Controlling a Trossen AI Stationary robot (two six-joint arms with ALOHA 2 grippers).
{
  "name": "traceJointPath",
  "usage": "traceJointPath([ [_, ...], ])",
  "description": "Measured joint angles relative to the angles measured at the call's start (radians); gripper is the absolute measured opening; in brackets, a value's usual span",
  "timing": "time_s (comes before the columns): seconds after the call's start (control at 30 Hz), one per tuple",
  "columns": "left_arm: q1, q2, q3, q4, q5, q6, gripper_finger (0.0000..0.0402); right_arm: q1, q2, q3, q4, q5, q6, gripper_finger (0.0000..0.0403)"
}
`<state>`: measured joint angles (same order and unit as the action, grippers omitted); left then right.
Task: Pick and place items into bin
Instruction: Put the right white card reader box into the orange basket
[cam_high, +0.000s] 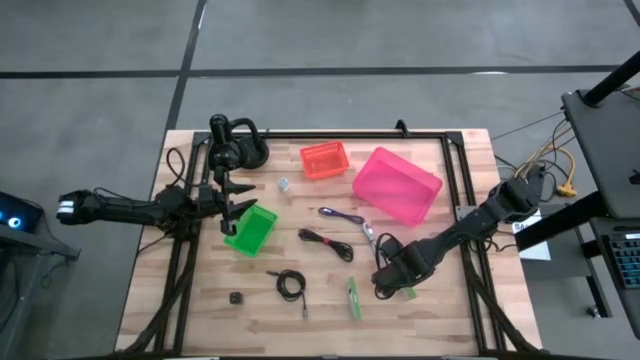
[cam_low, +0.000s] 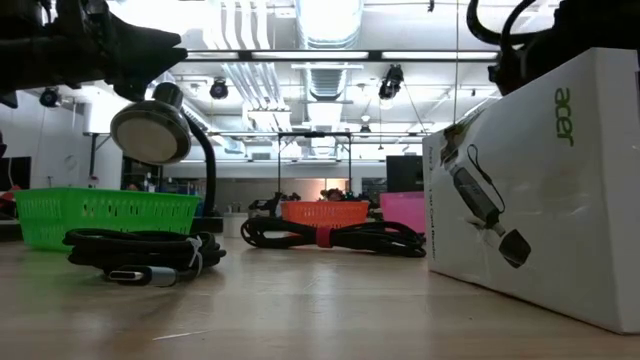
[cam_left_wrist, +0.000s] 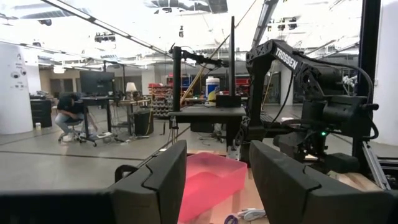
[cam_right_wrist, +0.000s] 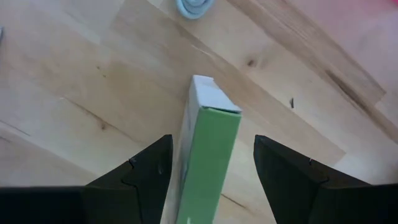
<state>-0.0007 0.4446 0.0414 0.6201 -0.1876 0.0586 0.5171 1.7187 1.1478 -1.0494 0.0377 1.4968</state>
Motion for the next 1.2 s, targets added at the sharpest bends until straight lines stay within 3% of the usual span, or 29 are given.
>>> traceJointPath([
  [0.57, 0.0, 0.0, 0.0, 0.0, -0.001, 0.0, 0.0162, 0.0, 0.0, -0.06, 0.066, -0.07, -0.011, 0.0204],
  [1.2, 0.0, 0.0, 0.0, 0.0, -0.001, 0.0, 0.0162, 0.0, -0.001, -0.038, 0.07, -0.073, -0.035, 0.0067],
])
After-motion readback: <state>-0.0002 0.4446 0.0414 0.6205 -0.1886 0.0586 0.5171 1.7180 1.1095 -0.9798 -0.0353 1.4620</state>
